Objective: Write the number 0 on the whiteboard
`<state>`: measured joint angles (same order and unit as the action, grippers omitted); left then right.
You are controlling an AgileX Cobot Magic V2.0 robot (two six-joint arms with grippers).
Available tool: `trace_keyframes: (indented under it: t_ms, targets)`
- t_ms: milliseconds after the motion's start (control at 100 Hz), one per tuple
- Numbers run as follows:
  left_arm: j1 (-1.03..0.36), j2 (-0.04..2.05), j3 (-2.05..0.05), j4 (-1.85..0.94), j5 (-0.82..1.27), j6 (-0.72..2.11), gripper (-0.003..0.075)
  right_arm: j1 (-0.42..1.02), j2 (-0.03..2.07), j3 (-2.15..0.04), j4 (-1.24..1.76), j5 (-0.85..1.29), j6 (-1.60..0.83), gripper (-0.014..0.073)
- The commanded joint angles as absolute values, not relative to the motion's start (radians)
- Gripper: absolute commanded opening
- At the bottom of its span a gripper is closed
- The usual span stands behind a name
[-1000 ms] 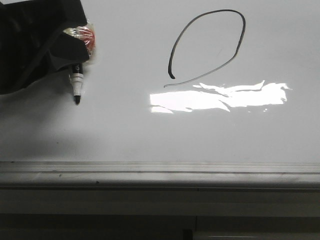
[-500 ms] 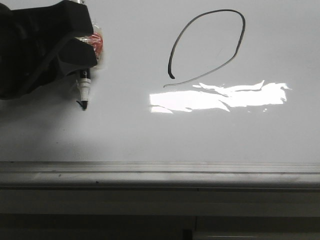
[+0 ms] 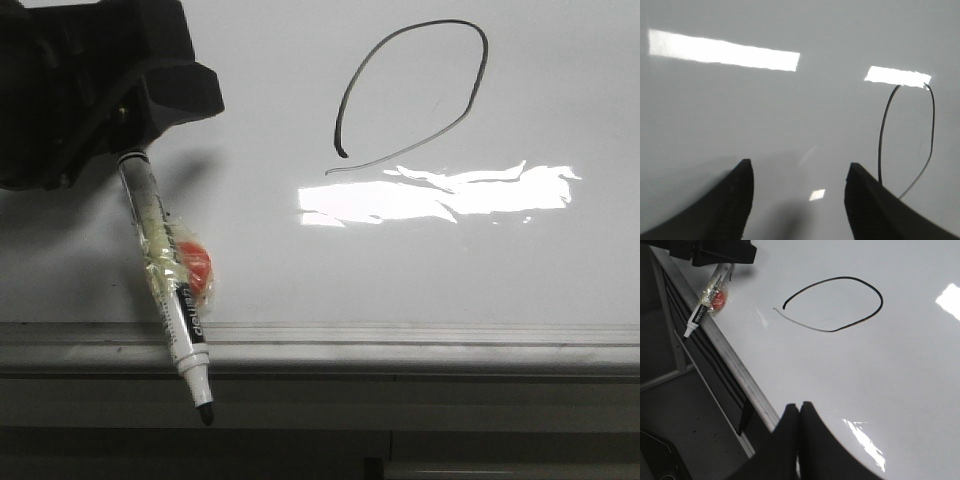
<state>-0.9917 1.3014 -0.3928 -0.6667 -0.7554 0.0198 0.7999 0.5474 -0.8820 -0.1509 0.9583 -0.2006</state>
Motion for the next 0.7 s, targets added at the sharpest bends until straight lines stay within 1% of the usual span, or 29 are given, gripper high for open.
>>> trace_keyframes:
  t_ms: [0, 220, 540, 570, 610, 640, 650, 660, 690]
  targets:
    - [-0.984, 1.305, -0.405, -0.738, -0.760, 0.016, 0.0407, 0.802, 0.554, -0.907, -0.172, 0.896, -0.200, -0.0069]
    - [-0.984, 1.286, -0.403, -0.738, -0.814, 0.027, 0.0407, 0.802, 0.543, -0.907, -0.174, 0.880, -0.200, -0.0068]
    - [-0.984, 1.103, -0.403, -0.756, -0.831, 0.199, 0.0406, 0.802, 0.456, -0.907, -0.179, 0.854, -0.200, -0.0068]
    - [-0.984, 1.082, -0.403, -0.756, -0.831, 0.234, 0.0397, 0.802, 0.447, -0.907, -0.179, 0.854, -0.200, -0.0068]
    - [-0.984, 1.050, -0.403, -0.756, -0.831, 0.297, 0.0362, 0.802, 0.441, -0.907, -0.179, 0.854, -0.200, -0.0068]
    - [-0.984, 1.028, -0.403, -0.756, -0.831, 0.340, 0.0324, 0.802, 0.431, -0.907, -0.179, 0.852, -0.200, -0.0068]
    - [-0.984, 1.017, -0.403, -0.756, -0.831, 0.359, 0.0288, 0.802, 0.427, -0.907, -0.182, 0.852, -0.200, -0.0068]
    - [-0.984, 1.011, -0.403, -0.756, -0.831, 0.368, 0.0288, 0.802, 0.425, -0.907, -0.182, 0.852, -0.200, -0.0068]
    - [-0.984, 0.987, -0.403, -0.756, -0.831, 0.397, 0.0218, 0.802, 0.416, -0.907, -0.189, 0.850, -0.200, -0.0068]
